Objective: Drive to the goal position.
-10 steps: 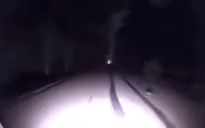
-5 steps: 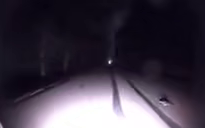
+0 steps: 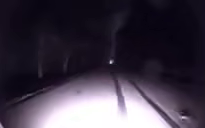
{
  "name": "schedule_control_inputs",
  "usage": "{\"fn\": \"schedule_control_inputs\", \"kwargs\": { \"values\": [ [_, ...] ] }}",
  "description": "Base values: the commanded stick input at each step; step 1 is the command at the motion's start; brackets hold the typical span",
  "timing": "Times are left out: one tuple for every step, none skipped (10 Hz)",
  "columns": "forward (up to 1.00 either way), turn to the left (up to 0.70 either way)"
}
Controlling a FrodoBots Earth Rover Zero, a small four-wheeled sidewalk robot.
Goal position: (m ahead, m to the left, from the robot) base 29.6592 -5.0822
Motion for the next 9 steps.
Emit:
{"fn": "schedule_control_inputs", "kwargs": {
  "values": [
    [1.00, -0.10],
    [1.00, -0.27],
    [1.00, -0.27],
    [1.00, -0.27],
    [1.00, -0.12],
    [1.00, 0.00],
    [1.00, 0.00],
    [1.00, 0.00],
    [1.00, 0.00]
  ]
}}
